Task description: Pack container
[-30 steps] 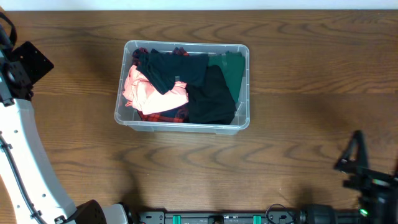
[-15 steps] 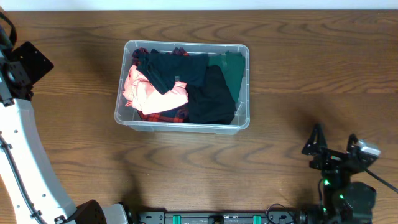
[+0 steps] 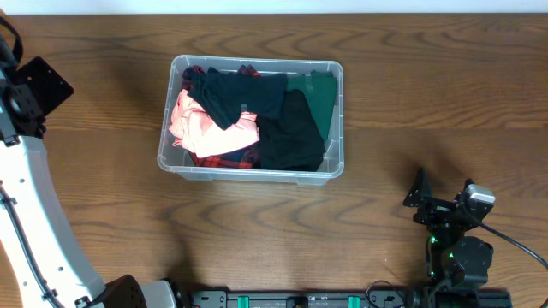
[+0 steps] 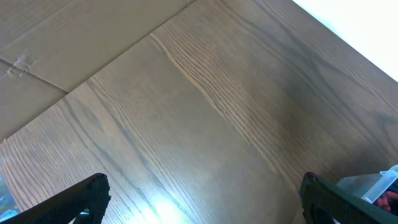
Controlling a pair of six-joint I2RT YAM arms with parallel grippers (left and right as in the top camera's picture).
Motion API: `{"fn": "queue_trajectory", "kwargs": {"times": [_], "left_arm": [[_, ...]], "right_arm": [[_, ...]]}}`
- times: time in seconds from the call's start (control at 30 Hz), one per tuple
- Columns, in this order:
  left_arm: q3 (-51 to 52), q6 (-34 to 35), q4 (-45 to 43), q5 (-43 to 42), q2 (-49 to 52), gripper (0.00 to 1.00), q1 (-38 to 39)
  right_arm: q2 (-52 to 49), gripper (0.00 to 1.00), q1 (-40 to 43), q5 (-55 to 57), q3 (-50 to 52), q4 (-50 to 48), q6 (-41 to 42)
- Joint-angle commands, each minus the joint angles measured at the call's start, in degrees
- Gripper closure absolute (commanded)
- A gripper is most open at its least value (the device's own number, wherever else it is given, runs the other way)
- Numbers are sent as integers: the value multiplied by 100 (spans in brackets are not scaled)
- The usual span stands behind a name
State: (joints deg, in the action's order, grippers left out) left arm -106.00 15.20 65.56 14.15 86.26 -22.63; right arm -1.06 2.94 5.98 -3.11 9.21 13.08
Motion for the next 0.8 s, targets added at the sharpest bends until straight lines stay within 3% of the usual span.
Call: {"fn": "queue_trajectory", "kwargs": {"times": [0.0, 0.77], "left_arm": [[17, 13, 0, 87, 24, 2, -22], [17, 15, 4, -28, 24, 2, -22]], "right_arm": [[13, 1, 42, -4, 46, -9, -138], [13, 1, 42, -4, 46, -9, -138]]}}
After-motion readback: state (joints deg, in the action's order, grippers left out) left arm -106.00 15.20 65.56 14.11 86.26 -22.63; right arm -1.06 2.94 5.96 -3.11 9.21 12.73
